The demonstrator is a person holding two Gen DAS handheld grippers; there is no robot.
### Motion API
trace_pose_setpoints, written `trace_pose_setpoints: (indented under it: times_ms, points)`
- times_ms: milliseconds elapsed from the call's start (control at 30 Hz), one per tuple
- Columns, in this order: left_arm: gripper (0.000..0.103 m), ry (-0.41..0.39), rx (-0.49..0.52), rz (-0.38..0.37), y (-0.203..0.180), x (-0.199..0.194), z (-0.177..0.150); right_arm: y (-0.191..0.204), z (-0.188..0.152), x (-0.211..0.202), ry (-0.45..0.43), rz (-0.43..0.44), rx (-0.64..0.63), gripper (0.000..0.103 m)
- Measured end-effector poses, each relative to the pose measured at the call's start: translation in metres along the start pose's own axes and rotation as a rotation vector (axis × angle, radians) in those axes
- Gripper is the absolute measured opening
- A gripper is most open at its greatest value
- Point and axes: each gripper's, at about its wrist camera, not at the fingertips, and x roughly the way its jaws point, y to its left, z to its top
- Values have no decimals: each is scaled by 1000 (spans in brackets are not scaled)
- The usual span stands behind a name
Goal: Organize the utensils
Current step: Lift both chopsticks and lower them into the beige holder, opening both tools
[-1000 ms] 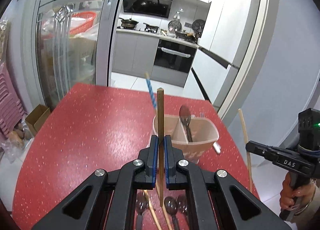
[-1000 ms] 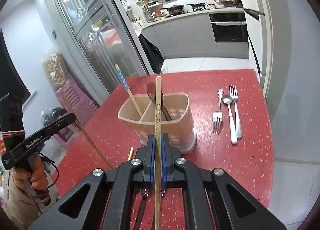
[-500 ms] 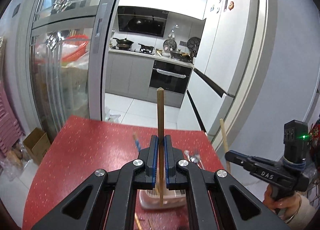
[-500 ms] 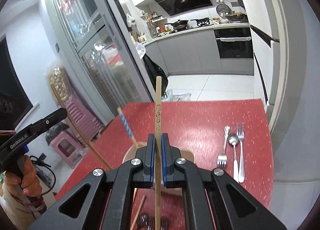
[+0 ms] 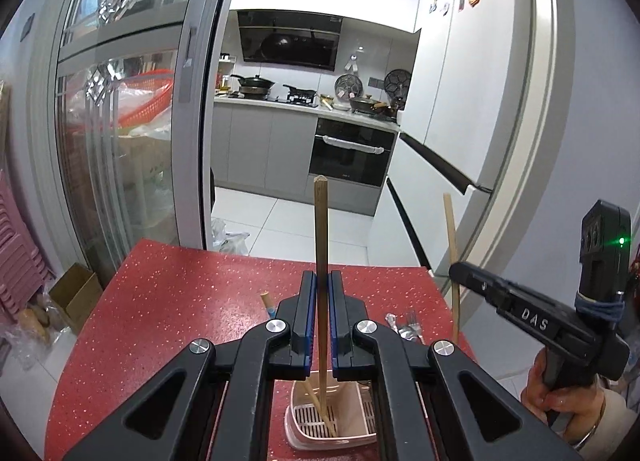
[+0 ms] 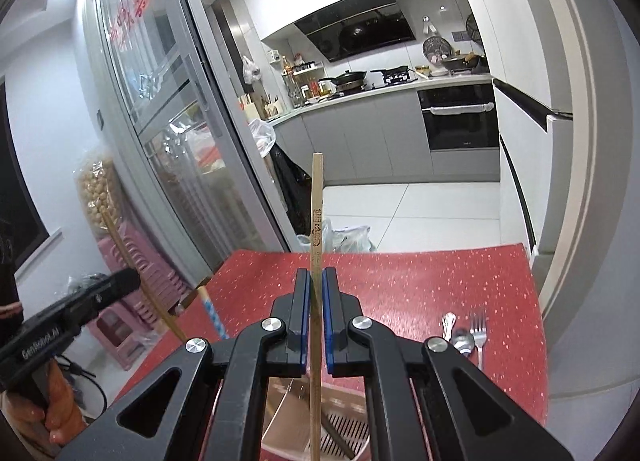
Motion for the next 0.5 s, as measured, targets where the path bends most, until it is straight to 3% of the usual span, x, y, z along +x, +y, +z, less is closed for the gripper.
trace_pose_setpoints:
  times_ms: [500]
  points:
    - [30,39,-18,28,5,26,-23,5,-14,47,-65,-27,-123,6]
